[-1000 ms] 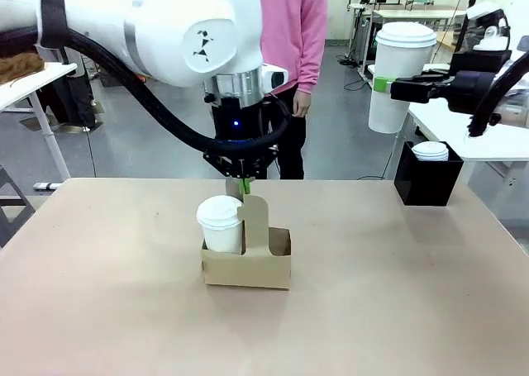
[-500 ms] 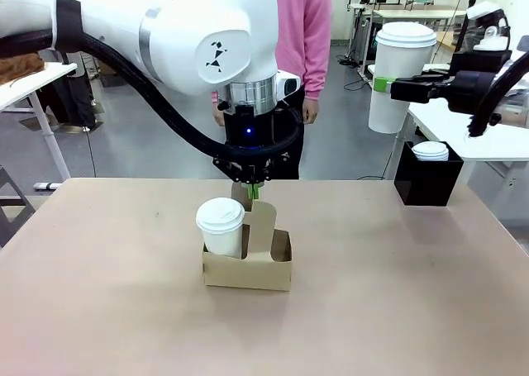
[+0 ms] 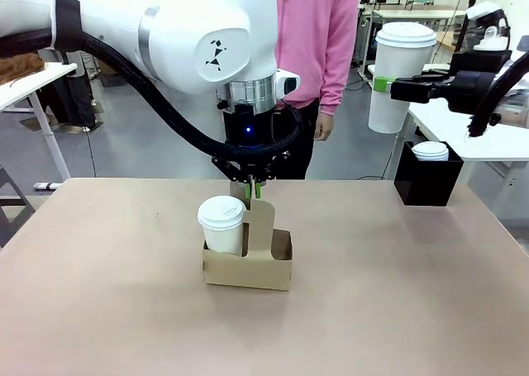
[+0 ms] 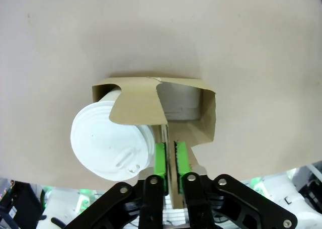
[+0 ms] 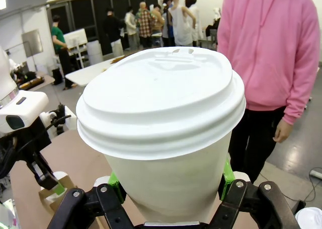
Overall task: Pour a drink into a cup and package it in a carrier.
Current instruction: Insert the held 600 ml Paper Cup into the Cup Carrier.
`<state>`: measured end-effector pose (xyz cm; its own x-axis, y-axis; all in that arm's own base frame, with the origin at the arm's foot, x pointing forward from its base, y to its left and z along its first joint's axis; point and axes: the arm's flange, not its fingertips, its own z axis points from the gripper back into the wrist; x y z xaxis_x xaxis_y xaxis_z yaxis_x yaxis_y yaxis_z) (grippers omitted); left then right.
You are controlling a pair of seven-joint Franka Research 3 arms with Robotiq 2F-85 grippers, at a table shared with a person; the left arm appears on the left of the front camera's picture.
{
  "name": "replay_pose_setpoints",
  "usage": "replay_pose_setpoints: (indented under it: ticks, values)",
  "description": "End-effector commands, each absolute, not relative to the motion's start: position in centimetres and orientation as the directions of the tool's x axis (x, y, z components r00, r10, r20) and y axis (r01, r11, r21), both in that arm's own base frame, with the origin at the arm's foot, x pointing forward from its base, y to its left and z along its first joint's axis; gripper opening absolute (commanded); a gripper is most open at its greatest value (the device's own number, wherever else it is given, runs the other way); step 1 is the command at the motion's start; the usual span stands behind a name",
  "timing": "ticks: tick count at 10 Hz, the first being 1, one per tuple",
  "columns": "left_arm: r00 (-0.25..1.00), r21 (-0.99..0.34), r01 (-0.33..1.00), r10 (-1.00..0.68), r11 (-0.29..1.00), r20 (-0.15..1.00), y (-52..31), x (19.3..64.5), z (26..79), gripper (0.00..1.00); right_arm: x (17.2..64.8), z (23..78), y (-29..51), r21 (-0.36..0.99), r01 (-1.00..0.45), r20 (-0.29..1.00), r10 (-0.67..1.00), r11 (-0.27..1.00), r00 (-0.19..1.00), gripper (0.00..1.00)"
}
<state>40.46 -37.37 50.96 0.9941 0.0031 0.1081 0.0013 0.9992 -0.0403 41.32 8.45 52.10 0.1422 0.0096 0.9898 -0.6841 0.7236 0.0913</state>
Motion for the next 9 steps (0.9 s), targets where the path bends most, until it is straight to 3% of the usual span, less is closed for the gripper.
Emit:
replay_pose_setpoints:
  ticks: [1,2,3,4,5,6,9]
  values:
    - [0.996,-0.073,0.047,-0.042,0.996,0.074,-35.7,40.0,52.4,1.0,41.4,52.3,8.5,0.099,-0.688,0.99,-0.002,0.719,0.141,0.8]
    - [0.995,-0.093,0.084,-0.079,0.992,0.057,-34.9,39.6,53.5,1.0,41.3,52.1,8.5,0.091,-0.684,0.99,0.01,0.724,0.142,0.8]
    - [0.991,-0.101,0.125,-0.12,0.987,0.056,-33.7,38.9,55.2,1.0,43.2,51.5,9.2,0.082,-0.773,0.983,0.075,0.629,0.165,0.8]
    - [0.983,-0.111,0.181,-0.176,0.977,0.055,-31.9,38.5,56.9,0.81,44.5,50.8,10.1,0.063,-0.839,0.977,0.138,0.541,0.162,0.8]
    - [0.967,-0.111,0.252,-0.246,0.961,0.063,-29.2,38.4,58.8,0.94,45.4,49.9,11.1,0.069,-0.904,0.973,0.173,0.422,0.155,0.8]
    - [0.952,-0.152,0.306,-0.303,0.94,0.038,-25.8,38.9,60.2,1.0,45.6,49.0,12.3,0.097,-0.934,0.971,0.175,0.344,0.165,0.8]
    - [0.841,-0.232,0.539,-0.534,0.81,0.089,-15.3,40.4,61.2,1.0,45.8,43.9,16.8,0.083,-0.98,0.977,0.179,0.181,0.116,0.8]
